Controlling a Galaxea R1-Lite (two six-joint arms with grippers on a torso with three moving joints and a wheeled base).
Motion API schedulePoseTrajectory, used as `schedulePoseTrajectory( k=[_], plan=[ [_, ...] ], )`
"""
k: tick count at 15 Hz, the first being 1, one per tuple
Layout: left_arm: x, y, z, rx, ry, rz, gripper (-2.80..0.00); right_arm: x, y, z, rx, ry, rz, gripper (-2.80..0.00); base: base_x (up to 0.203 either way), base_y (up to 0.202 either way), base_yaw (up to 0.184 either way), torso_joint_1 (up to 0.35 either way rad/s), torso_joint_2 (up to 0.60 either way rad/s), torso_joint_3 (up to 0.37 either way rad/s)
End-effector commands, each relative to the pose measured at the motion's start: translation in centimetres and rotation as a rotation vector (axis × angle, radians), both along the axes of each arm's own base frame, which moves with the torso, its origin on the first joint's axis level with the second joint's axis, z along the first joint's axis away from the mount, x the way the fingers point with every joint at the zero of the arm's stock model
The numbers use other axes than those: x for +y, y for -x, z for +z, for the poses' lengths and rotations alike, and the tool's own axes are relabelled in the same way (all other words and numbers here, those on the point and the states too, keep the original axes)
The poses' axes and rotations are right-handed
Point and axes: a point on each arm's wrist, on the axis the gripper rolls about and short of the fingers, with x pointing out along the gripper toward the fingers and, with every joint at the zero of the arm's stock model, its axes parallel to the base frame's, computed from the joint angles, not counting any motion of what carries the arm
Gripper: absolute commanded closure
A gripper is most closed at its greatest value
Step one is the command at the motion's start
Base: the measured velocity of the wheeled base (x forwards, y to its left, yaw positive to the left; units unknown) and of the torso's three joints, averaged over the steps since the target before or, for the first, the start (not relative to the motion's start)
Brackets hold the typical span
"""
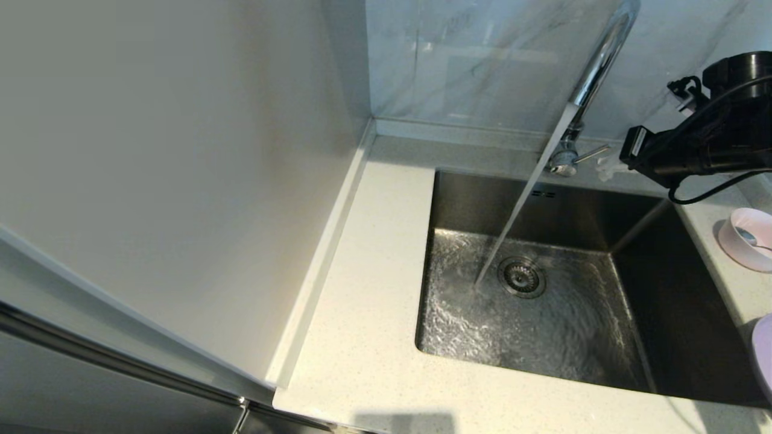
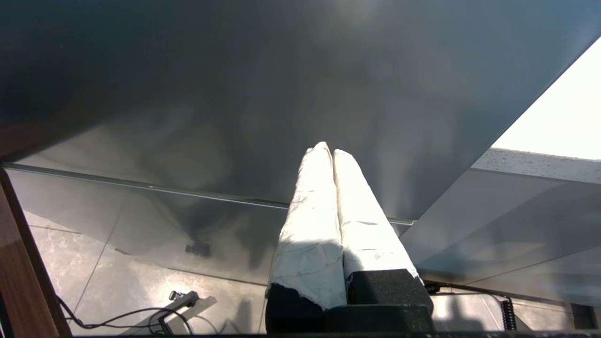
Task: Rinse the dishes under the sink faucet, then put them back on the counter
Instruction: Turn off the faucet
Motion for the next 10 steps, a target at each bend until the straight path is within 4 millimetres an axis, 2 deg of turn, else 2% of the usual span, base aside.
schedulePoseTrajectory(
  k=[1, 7, 10],
  plan=[
    [0.0, 0.0, 0.0, 0.000, 0.000, 0.001, 0.00, 0.0, -0.5, 0.2, -0.014, -0.002, 0.004, 0.00, 0.000, 0.000, 0.000, 0.000, 0.00, 0.000],
    [0.0, 0.0, 0.0, 0.000, 0.000, 0.001, 0.00, 0.3, -1.7, 0.2, -0.030, -0.027, -0.003, 0.00, 0.000, 0.000, 0.000, 0.000, 0.00, 0.000],
    [0.0, 0.0, 0.0, 0.000, 0.000, 0.001, 0.00, 0.2, -2.2, 0.8, -0.106, -0.035, -0.030, 0.00, 0.000, 0.000, 0.000, 0.000, 0.00, 0.000]
  ],
)
